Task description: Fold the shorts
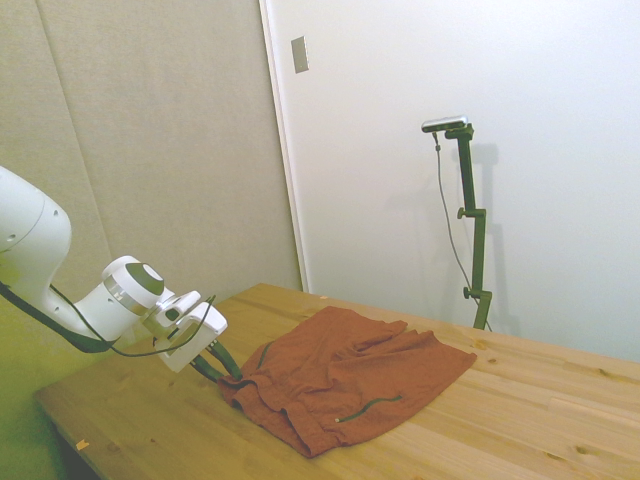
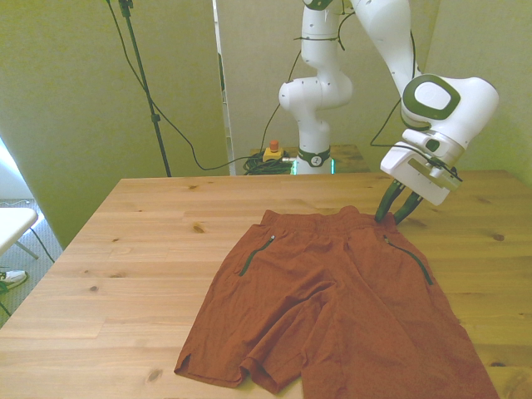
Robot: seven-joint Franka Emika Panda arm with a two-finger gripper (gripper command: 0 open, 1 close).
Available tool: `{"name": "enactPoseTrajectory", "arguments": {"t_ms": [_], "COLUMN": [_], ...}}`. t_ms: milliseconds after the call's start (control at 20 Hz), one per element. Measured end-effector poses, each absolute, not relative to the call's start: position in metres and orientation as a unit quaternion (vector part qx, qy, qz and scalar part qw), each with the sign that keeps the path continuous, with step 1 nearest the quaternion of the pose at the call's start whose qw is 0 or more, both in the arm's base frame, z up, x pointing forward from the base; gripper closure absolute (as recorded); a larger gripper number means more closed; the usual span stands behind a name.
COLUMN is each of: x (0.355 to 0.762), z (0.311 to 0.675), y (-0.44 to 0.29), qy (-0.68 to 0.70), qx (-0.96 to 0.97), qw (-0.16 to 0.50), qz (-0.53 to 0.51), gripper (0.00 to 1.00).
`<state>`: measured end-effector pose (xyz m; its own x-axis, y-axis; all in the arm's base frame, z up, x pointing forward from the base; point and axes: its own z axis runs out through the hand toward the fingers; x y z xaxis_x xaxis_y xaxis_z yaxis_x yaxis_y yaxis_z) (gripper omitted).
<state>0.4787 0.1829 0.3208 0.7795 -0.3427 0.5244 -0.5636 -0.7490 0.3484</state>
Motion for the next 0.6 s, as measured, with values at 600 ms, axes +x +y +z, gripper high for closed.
{"name": "enactPoseTrajectory", "arguments": {"t_ms": [600], "x": [0.4740], "z": [0.3199], "y": [0.1777], "qy": [-0.260], "qx": [0.910], "qw": [0.240], "qz": [0.216], "gripper": [1.00]}}
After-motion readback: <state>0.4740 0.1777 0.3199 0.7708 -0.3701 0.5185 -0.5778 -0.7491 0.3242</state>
